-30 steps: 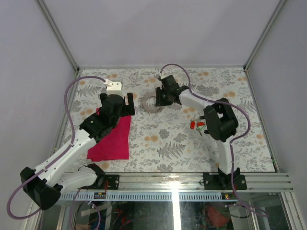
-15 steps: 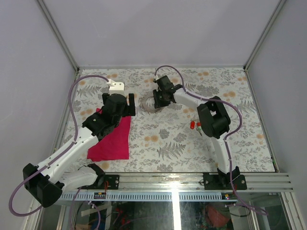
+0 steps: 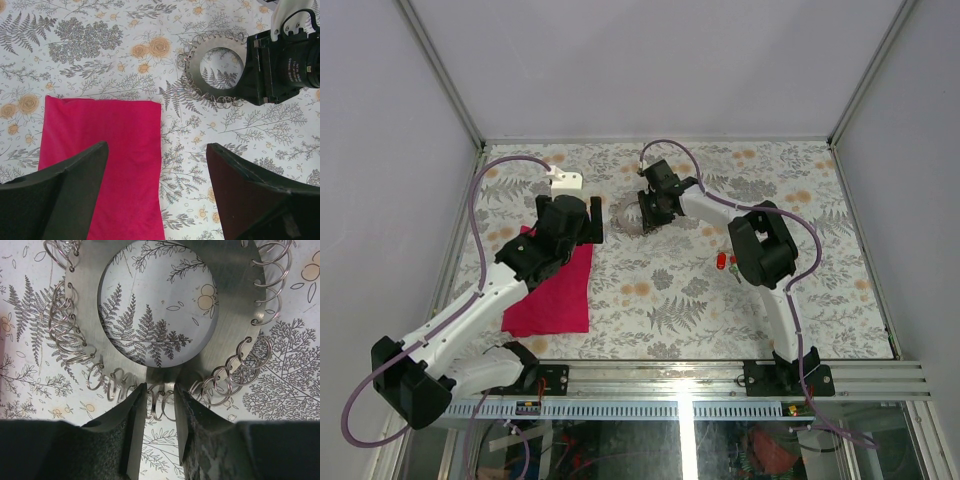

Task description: Put the keys on the keyring

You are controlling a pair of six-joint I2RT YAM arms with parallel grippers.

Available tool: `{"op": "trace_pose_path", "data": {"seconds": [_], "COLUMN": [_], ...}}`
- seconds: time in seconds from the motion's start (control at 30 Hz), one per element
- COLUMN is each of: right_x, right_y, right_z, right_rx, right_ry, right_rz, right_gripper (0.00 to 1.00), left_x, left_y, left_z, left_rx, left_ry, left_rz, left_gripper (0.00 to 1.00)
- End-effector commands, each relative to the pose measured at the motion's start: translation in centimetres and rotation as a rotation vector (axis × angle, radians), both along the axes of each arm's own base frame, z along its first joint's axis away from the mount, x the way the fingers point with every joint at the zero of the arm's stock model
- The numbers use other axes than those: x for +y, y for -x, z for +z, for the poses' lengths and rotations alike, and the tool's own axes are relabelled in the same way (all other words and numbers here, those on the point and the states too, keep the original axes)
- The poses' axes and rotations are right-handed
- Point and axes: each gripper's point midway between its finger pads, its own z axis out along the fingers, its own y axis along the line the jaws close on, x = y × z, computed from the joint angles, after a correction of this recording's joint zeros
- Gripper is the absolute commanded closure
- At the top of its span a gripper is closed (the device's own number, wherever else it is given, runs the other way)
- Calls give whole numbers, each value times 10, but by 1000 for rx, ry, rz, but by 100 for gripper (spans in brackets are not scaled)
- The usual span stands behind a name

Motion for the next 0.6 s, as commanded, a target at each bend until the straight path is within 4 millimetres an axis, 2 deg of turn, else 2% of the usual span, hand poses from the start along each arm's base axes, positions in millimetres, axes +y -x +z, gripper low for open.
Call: {"op": "trace_pose_path", "data": {"seconds": [0.0, 0.27, 0.4, 0.57], "right_x": [6, 2, 2, -4], "right_y": [-1, 3, 2, 11], "right_z": [1, 1, 21, 51], "right_rx": [-19, -22, -75, -134], "right_ry": [12, 34, 11, -23], "right_rz": [31, 43, 54, 70], "right_gripper": [66, 85, 94, 100], "left_x": [-2, -1, -1, -1], "left_y": [-7, -6, -7, -7], "left_z": [18, 16, 18, 22], "left_rx": [-38, -35, -41, -52], "left_ry": [15, 8, 13, 30], "left_rz": [-3, 4, 6, 9], "left_gripper": [19, 19, 19, 19]}}
